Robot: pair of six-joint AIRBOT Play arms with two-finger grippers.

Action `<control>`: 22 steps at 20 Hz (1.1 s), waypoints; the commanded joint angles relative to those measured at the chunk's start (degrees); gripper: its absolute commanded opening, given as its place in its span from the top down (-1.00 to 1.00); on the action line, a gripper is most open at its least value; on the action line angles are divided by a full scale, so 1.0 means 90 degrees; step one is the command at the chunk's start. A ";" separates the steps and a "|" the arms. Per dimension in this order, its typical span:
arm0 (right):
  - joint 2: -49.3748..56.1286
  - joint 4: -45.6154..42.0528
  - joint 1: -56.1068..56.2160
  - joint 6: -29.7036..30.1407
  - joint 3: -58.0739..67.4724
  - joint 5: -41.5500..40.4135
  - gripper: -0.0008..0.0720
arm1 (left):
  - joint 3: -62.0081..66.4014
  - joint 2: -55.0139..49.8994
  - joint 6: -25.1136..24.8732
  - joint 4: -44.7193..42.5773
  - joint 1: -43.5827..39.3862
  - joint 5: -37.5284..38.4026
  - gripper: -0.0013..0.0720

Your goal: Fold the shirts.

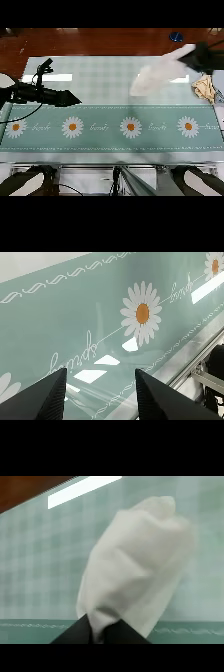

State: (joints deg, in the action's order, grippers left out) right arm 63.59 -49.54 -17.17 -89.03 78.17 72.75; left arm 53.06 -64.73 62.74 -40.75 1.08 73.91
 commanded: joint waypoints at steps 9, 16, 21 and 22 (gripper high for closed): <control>-0.0695 -0.4704 -0.4136 0.0075 0.0797 0.3733 0.91 | -0.0002 -0.0005 -0.0087 -0.0007 -0.0002 0.0005 -0.45; -0.0741 -0.5355 -0.5384 0.0204 -0.0712 0.3757 0.91 | 0.0000 -0.0005 -0.0228 -0.0005 0.0024 -0.0170 -0.45; -0.0746 -0.7291 -0.5690 0.0262 -0.2293 0.3451 0.91 | 0.0000 -0.0005 -0.0228 -0.0002 0.0413 -0.0180 -0.45; -0.0741 -0.7592 -0.5741 0.0265 -0.2572 0.3254 0.91 | 0.0000 -0.0005 -0.0226 -0.0002 0.0498 -0.0194 -0.45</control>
State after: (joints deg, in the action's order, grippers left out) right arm 56.90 -107.92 -67.09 -87.00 62.06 104.60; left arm 53.06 -64.73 60.77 -40.80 3.70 72.66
